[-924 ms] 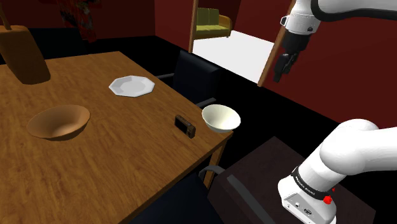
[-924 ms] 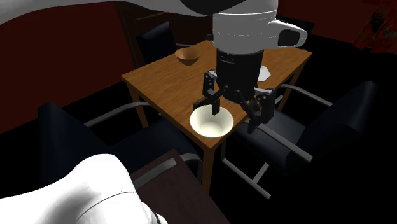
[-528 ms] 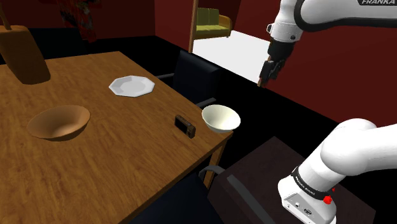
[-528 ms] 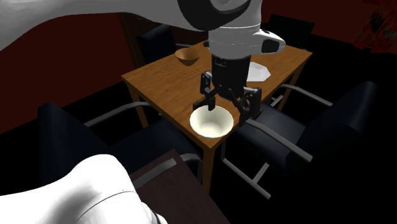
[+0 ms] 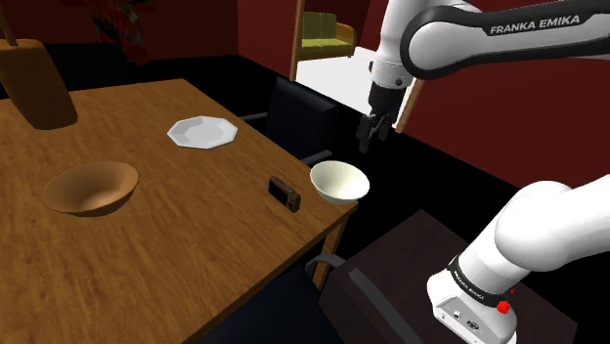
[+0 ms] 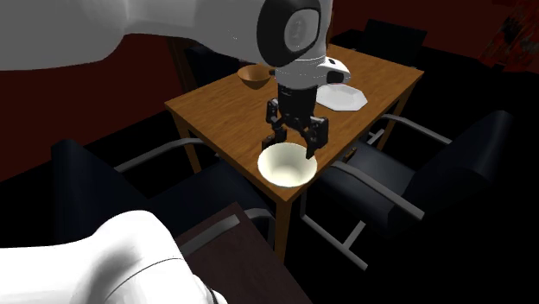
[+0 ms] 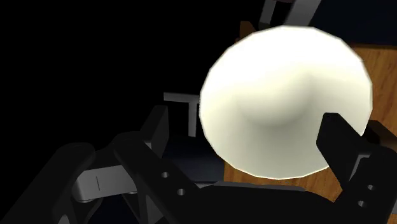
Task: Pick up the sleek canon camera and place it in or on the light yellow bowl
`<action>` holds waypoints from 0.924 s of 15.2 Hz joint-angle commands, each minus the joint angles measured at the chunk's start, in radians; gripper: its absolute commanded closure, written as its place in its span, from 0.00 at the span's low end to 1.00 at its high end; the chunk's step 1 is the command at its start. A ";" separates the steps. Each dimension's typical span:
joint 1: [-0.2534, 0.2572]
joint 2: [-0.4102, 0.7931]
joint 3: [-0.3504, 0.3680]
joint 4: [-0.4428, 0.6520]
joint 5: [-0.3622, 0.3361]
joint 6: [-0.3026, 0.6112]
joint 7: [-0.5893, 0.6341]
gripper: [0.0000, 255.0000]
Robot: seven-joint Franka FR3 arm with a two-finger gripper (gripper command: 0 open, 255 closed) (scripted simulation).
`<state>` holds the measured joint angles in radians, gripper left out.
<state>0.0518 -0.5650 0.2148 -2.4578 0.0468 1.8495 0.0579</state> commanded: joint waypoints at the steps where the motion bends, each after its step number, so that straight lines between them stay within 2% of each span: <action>1: 0.008 0.061 0.029 0.010 0.015 0.052 0.034 0.00; 8: 0.030 0.290 0.126 0.089 0.028 0.204 0.156 0.00; 14: 0.048 0.509 0.192 0.203 -0.017 0.305 0.275 0.00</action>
<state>0.0949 -0.1035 0.3935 -2.2851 0.0427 2.1387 0.3039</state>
